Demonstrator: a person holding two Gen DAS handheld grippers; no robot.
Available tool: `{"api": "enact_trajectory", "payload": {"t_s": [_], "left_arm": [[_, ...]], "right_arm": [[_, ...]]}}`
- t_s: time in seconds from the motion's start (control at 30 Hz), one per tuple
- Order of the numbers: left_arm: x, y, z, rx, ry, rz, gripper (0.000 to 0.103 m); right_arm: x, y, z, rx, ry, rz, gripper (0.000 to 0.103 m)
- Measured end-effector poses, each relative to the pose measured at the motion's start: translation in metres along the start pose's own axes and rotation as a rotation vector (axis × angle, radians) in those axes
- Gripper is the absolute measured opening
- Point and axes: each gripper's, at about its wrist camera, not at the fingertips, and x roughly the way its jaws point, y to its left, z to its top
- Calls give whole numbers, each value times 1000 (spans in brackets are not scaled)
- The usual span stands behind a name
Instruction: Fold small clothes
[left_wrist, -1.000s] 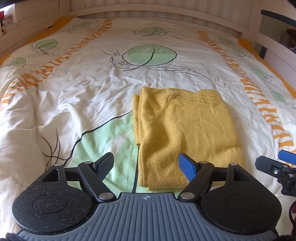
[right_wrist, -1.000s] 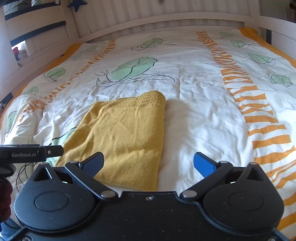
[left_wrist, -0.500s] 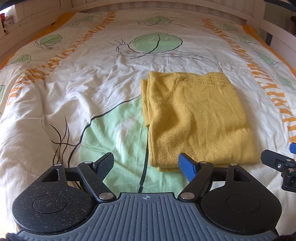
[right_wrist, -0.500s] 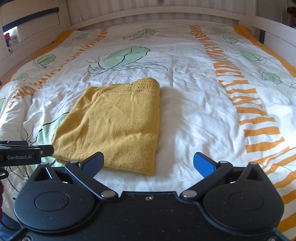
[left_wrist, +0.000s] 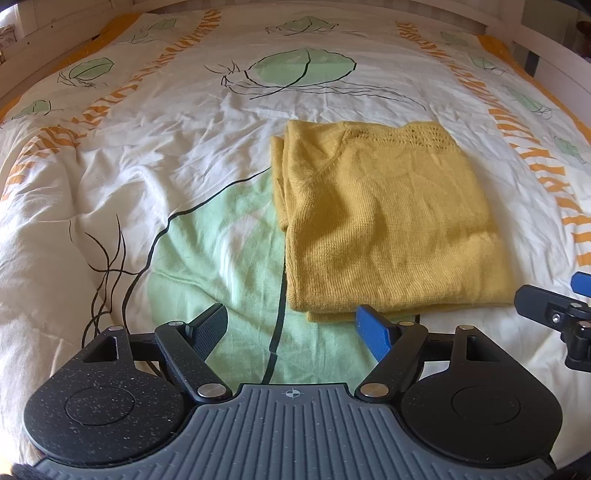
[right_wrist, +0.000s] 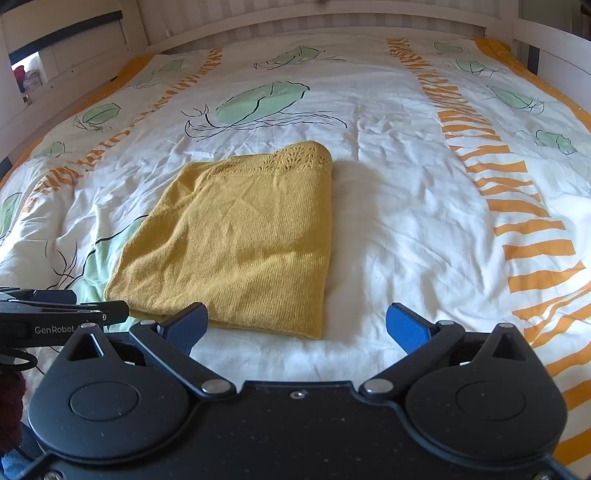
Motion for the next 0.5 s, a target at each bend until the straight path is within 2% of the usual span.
{"api": "enact_trajectory", "payload": {"t_s": [0.5], "left_arm": [[0,-2,3,5,6,-7,76]], "right_arm": [[3,0,1,4,13,-4,102]]}}
